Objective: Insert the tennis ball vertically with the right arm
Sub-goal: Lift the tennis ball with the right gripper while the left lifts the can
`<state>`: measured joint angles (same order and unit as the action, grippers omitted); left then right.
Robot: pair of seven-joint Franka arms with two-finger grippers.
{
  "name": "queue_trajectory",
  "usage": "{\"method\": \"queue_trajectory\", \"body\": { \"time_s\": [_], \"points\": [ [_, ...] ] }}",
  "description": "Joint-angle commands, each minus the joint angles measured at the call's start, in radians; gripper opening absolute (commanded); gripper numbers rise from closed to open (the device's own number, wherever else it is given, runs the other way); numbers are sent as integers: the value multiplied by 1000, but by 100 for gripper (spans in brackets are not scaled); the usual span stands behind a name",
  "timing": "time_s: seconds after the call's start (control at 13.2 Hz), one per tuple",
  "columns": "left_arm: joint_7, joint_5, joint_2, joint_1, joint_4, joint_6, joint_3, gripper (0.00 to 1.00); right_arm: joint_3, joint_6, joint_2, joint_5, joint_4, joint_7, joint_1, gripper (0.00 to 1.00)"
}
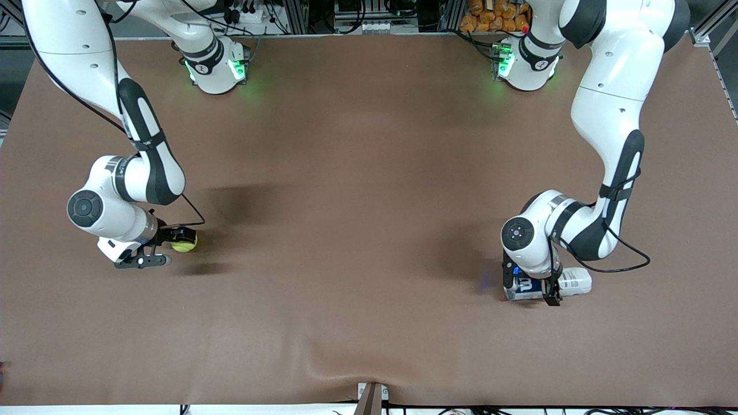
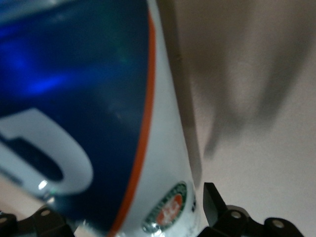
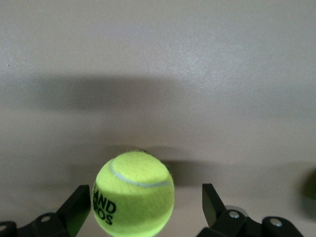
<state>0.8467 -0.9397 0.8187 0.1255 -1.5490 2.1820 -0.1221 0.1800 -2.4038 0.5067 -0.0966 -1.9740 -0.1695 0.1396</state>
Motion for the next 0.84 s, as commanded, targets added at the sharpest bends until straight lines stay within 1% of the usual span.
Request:
{"method": "queue_trajectory", "body": {
  "time_s": [0.0, 0.38, 0.46, 0.53, 0.61, 0.68, 0.76],
  "points": [
    [15, -13, 25, -24, 17, 16, 2, 100, -2, -35, 4, -32, -19, -15, 1, 100],
    [14, -8, 28, -33, 23, 25, 2, 100, -2, -55, 12, -90, -28, -10, 6, 100],
    [14, -8, 28, -33, 23, 25, 2, 100, -2, -55, 13, -92, -28, -10, 8, 94],
    [14, -8, 28, -33, 23, 25, 2, 100, -2, -55, 15, -92, -28, -10, 6, 82],
    [15, -10, 28, -33, 23, 25, 2, 100, -2, -55, 16, -92, -28, -12, 8, 66],
    [15, -10, 28, -33, 23, 25, 2, 96, -2, -54, 16, -92, -28, -18, 8, 49],
    [15, -11, 30, -32, 23, 25, 2, 84, -1, -49, 16, -92, -26, -21, 8, 33]
  ]
}}
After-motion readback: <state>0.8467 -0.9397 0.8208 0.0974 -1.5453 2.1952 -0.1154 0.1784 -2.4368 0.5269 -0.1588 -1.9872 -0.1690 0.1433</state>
